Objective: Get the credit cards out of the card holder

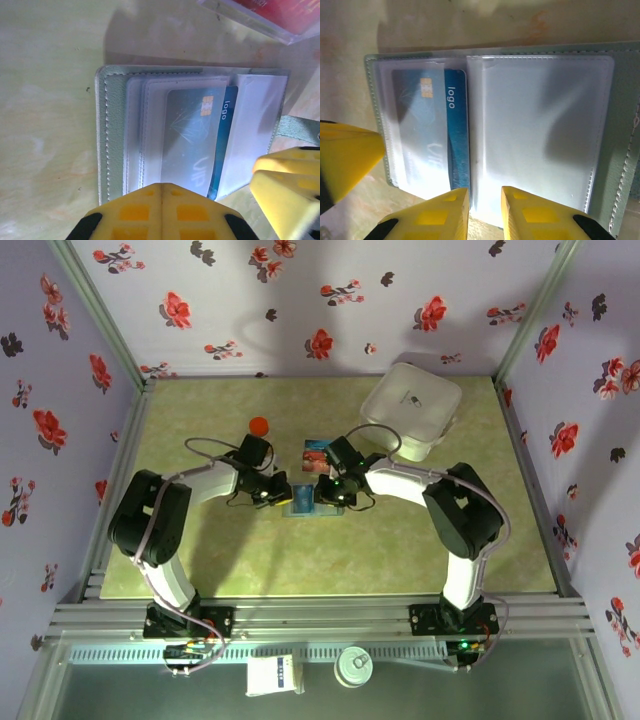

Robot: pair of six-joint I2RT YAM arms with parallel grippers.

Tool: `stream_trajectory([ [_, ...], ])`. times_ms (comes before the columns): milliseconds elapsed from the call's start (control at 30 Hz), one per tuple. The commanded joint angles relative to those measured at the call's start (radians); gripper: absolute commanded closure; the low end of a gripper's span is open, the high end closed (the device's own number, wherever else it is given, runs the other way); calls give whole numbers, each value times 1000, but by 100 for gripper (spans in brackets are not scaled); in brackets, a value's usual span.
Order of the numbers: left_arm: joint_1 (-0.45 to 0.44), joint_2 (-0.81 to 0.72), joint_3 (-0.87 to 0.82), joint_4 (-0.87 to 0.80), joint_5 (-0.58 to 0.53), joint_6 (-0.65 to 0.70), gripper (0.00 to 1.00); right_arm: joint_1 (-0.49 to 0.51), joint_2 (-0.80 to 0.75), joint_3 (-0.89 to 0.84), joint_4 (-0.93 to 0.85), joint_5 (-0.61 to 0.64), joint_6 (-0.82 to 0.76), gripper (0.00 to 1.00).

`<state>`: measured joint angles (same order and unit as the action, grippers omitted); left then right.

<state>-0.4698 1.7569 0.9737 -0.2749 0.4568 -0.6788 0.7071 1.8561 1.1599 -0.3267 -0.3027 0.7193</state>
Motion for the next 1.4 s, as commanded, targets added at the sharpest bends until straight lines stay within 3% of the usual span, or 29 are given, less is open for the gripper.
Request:
stream_trajectory([
  [0,-7,26,23,15,26,-17,100,-1,-28,11,-18,9,14,76],
  [1367,-9,62,28,-61,-35,8,100,-23,113,52,98,-103,34,75],
])
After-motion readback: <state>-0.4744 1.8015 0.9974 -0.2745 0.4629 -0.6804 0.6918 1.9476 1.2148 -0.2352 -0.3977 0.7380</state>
